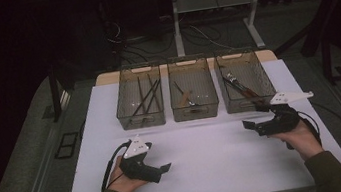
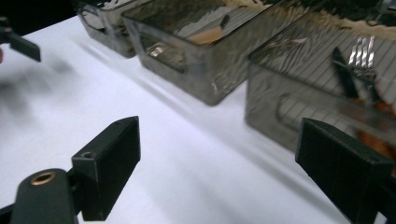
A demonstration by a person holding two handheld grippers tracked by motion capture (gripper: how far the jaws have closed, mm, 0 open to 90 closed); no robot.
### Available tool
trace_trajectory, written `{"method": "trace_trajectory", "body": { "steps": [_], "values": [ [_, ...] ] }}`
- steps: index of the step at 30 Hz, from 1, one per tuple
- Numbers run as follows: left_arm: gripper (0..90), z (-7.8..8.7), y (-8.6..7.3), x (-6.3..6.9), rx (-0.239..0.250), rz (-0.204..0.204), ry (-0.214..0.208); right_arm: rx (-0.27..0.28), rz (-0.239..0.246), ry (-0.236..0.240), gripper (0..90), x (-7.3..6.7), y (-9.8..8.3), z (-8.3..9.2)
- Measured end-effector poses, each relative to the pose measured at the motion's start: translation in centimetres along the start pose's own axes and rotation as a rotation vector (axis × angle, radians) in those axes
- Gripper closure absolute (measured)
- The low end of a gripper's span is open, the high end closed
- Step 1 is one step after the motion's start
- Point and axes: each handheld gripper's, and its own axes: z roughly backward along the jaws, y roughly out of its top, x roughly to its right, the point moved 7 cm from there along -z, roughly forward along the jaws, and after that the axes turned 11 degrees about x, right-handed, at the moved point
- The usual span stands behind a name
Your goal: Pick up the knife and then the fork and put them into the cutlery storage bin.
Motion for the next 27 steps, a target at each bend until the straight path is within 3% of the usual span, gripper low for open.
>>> {"method": "trace_trajectory", "body": {
  "steps": [14, 27],
  "values": [
    [1.1, 0.1, 0.1, 0.1, 0.004, 0.004, -0.004, -0.032, 0.032, 0.016, 13.7, -3.2, -4.0, 1.4],
    [1.2, 0.0, 0.1, 0.1, 0.005, 0.002, -0.011, -0.052, 0.031, 0.016, 13.7, -3.2, -5.2, 1.9]
  ]
}}
